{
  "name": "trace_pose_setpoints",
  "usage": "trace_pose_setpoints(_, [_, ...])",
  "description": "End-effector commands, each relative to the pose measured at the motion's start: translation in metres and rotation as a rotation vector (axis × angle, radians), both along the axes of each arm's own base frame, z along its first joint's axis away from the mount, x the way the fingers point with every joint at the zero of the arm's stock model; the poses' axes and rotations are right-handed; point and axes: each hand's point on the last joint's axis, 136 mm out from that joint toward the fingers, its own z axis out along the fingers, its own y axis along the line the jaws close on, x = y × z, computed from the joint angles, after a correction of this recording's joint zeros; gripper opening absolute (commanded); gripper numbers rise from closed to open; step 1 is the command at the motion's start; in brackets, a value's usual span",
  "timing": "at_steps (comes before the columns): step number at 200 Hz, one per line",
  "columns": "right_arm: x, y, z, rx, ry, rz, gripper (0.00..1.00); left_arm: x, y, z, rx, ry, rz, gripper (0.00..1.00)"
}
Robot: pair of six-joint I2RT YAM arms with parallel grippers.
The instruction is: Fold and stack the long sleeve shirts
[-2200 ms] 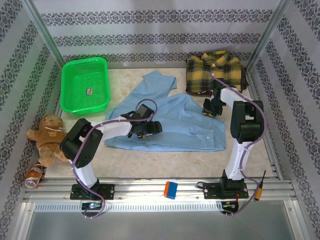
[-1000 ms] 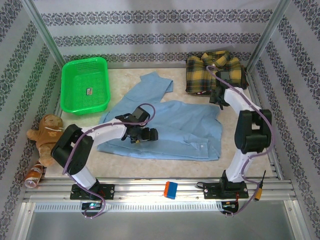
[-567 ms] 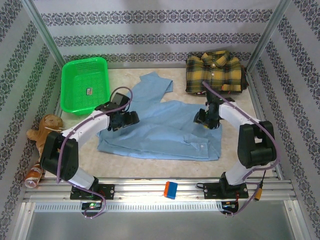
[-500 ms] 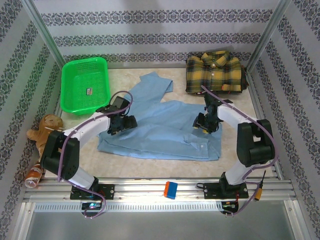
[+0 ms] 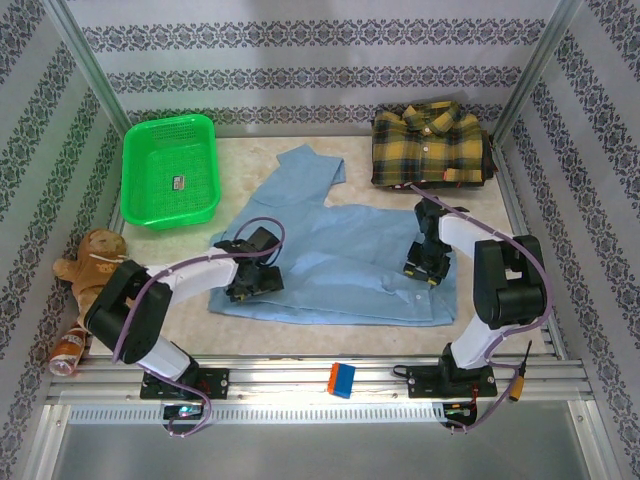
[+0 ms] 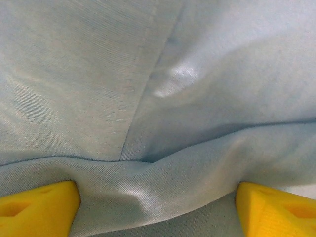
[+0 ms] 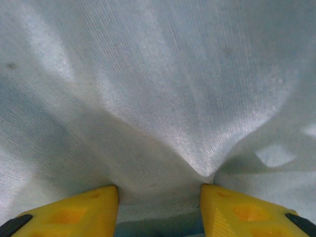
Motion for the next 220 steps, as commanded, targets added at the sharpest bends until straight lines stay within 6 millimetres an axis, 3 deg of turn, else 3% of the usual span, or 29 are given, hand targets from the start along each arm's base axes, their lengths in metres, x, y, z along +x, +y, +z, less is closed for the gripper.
trace_pose_setpoints(1, [-0.011,-0.033,0.000,-0.127,0.045,-0.004,0.49,-0.040,-0.016,-0.018,-0.080,0.139,0.028,0.84])
trace_pose_setpoints(18, [-0.002,-0.045,0.006,-0.161,0.027,0.006,0.49,-0.038,-0.014,0.000,-0.087,0.109,0.031,0.85])
trace_pose_setpoints(40, [0.014,-0.051,0.018,-0.189,-0.004,0.058,0.52,-0.011,-0.011,0.042,-0.127,0.030,0.027,0.87])
trace_pose_setpoints(56, [0.026,-0.049,0.029,-0.181,-0.043,0.093,0.55,0.029,-0.014,0.085,-0.189,-0.069,0.025,0.88])
trace_pose_setpoints(76, [0.043,-0.040,0.049,-0.134,-0.134,0.129,0.64,0.086,-0.002,0.133,-0.183,-0.197,0.029,0.89])
trace_pose_setpoints(99, [0.063,-0.022,0.080,-0.038,-0.290,0.178,0.73,0.148,0.022,0.157,-0.152,-0.294,0.050,0.89])
trace_pose_setpoints(119, [0.079,-0.006,0.107,0.032,-0.412,0.235,0.77,0.195,0.034,0.154,-0.114,-0.341,0.003,0.87])
trace_pose_setpoints(146, [0.092,0.005,0.133,0.071,-0.503,0.317,0.81,0.247,0.039,0.124,-0.122,-0.311,-0.064,0.76])
trace_pose_setpoints(166, [0.094,0.005,0.137,0.076,-0.498,0.353,0.82,0.277,0.038,0.099,-0.109,-0.269,-0.126,0.70])
trace_pose_setpoints(178, [0.093,0.006,0.136,0.077,-0.491,0.365,0.82,0.296,0.034,0.094,-0.110,-0.282,-0.178,0.69])
trace_pose_setpoints(220, [0.092,0.002,0.123,0.089,-0.458,0.360,0.82,0.334,0.029,0.069,-0.095,-0.284,-0.250,0.68])
